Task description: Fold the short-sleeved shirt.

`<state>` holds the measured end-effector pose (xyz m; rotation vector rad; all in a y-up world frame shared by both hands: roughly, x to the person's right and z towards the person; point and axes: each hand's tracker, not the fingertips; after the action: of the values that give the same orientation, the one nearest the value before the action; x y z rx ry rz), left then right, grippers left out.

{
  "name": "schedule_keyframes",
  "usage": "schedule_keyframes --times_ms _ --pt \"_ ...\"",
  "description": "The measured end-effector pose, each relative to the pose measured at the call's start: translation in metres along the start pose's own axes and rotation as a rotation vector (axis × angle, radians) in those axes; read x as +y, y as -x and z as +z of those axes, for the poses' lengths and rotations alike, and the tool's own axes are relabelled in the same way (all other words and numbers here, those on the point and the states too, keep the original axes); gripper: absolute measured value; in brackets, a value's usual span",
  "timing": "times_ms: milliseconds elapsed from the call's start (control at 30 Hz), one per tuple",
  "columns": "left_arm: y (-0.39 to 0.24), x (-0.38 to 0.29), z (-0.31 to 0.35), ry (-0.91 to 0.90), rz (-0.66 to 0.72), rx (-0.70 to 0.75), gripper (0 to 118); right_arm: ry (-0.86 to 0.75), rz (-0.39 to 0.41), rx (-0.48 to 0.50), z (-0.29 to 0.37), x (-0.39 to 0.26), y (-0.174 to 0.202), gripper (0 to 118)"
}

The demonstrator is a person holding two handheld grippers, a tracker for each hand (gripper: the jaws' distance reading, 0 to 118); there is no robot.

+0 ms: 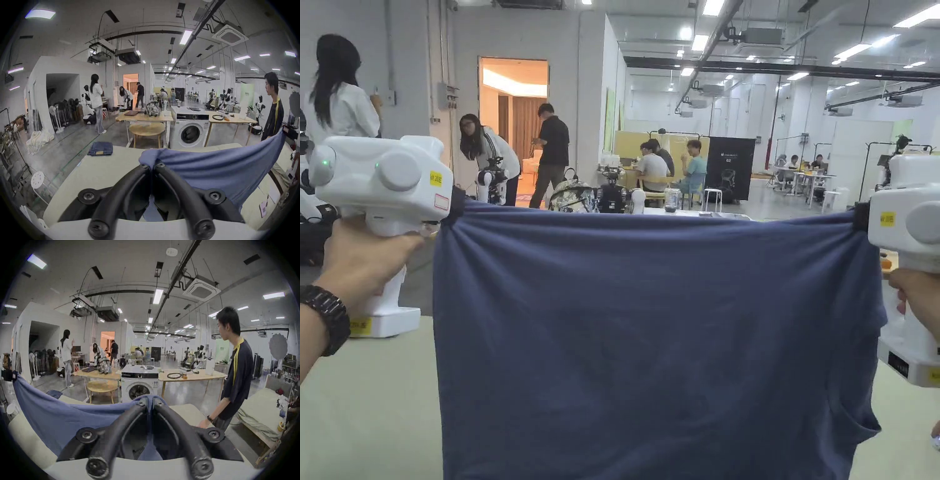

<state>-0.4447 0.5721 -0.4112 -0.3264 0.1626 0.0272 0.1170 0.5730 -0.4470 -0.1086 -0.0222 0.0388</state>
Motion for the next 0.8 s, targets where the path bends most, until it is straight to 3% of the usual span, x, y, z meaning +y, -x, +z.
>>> schedule_keyframes --times_ms 467,800 --pt "-0.003 0.069 -0.046 -0.076 -0.018 0.053 0 -0.082 0.037 -0.025 -0.052 0.058 0.017 3" --pt "-0.011 0.006 -0.068 -0.016 -0.045 0.052 0 -0.03 0.051 -0.018 -0.057 -0.004 0.013 3"
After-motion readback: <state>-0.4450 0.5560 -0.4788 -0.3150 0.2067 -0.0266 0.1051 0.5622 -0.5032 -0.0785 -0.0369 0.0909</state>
